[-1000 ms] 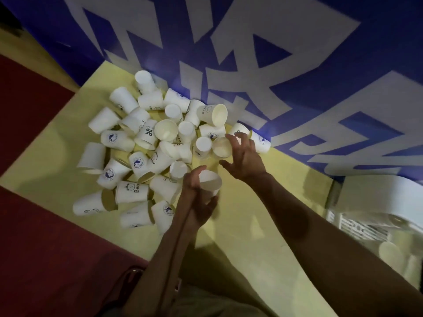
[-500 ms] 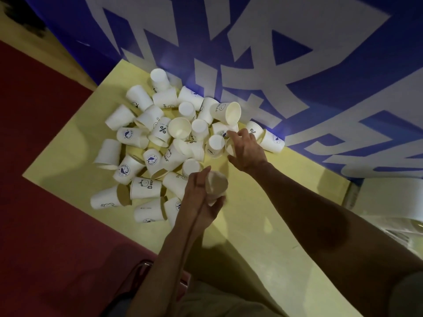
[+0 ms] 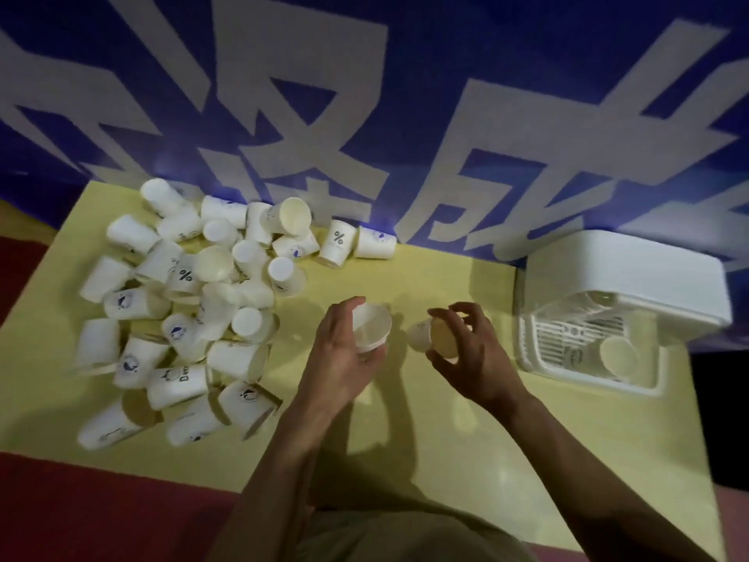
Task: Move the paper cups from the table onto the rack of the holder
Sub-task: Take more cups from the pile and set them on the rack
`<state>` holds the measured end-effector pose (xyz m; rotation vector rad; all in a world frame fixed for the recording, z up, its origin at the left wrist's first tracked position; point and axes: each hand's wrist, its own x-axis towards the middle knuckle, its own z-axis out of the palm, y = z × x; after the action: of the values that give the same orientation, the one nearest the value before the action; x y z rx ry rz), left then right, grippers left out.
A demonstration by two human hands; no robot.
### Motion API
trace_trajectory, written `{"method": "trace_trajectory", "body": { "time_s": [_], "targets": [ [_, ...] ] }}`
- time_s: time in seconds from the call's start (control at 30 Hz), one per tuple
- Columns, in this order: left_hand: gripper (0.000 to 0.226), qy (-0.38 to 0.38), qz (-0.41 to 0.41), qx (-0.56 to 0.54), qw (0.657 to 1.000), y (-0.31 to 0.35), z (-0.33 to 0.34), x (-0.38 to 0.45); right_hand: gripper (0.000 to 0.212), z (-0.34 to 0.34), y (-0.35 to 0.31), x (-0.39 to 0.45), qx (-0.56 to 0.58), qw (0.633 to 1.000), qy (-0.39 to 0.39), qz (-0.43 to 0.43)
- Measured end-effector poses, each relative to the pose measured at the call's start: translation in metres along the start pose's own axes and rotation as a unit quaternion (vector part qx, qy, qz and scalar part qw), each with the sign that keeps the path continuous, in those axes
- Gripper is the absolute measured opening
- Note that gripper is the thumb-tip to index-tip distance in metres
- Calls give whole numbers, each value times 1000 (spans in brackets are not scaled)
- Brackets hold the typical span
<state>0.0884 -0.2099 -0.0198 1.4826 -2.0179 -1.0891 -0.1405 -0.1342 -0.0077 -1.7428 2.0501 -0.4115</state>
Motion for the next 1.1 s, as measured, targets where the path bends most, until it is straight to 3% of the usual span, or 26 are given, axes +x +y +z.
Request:
{"method": "trace_trajectory", "body": {
  "time_s": [0.37,0.6,1.1],
  "targets": [
    [74,-65,118,-1,991,153,127,-25,65,-82,128,-161,87,978,139,128],
    [64,-54,153,-4,987,239,216,-46,66,-121,216,-218,135,969,169,119],
    [71,-61,138,118,982,280,327,-25,60,-156,310,-229,197,963,157,100]
  ]
}}
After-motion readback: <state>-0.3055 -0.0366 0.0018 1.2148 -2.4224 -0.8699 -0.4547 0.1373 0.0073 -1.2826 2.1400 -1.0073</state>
